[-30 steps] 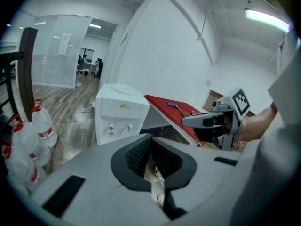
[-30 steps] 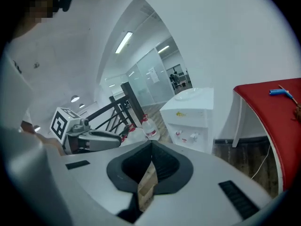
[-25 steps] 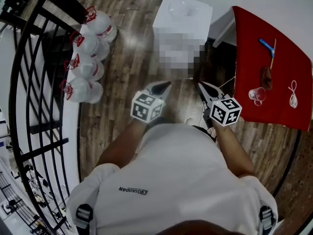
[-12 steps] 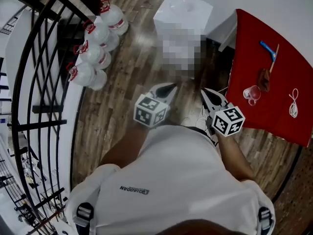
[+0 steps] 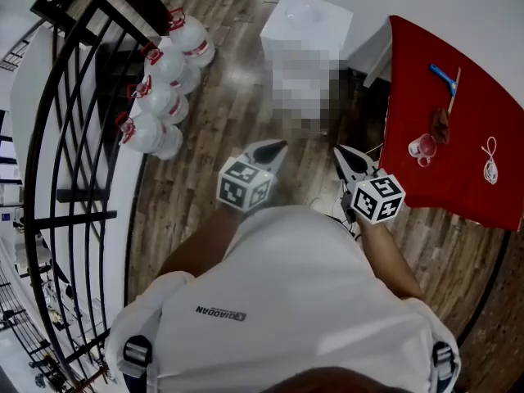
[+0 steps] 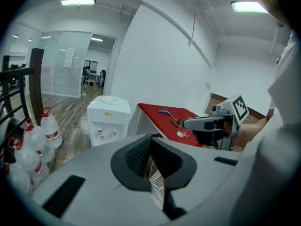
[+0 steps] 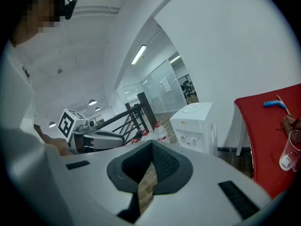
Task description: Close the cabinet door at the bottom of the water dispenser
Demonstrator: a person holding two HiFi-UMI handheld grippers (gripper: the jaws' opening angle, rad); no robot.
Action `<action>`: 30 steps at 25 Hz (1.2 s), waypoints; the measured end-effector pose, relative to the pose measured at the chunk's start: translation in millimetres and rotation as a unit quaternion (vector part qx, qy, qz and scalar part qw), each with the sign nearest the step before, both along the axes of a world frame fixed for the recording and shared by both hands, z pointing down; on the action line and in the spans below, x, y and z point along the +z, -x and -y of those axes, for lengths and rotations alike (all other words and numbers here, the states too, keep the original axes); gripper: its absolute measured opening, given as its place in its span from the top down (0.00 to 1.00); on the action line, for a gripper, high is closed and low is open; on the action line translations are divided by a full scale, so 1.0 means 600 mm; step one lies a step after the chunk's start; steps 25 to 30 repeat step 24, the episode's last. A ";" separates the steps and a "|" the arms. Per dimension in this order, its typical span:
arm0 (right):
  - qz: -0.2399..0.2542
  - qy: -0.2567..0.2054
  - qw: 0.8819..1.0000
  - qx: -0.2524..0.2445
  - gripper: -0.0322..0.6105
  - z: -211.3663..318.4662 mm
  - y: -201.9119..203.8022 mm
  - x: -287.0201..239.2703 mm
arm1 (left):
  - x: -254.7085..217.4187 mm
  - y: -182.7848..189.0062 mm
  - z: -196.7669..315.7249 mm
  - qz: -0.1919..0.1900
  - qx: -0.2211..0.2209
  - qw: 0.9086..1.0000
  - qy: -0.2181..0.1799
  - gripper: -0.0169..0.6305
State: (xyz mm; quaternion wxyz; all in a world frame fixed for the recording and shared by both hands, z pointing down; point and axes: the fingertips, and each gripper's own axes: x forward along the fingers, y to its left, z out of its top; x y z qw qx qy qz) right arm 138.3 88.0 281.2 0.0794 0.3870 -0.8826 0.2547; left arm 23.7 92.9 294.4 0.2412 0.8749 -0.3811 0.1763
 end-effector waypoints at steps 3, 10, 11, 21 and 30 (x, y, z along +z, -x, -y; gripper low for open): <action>-0.003 -0.001 1.000 0.013 0.92 -0.003 0.020 0.002 | -0.004 0.024 0.009 -0.013 0.001 1.000 0.001 0.98; -0.012 0.003 1.000 0.028 0.92 -0.011 0.076 0.000 | -0.018 0.066 0.020 -0.031 0.014 0.999 0.001 0.98; -0.013 0.004 0.999 0.029 0.92 -0.012 0.080 0.001 | -0.017 0.068 0.021 -0.032 0.017 0.999 0.001 0.98; -0.028 0.006 0.999 0.037 0.92 -0.024 0.094 0.006 | -0.007 0.086 0.014 -0.035 0.025 0.999 -0.002 0.98; -0.027 0.005 0.999 0.038 0.92 -0.026 0.096 0.005 | -0.006 0.088 0.011 -0.036 0.025 0.999 -0.003 0.98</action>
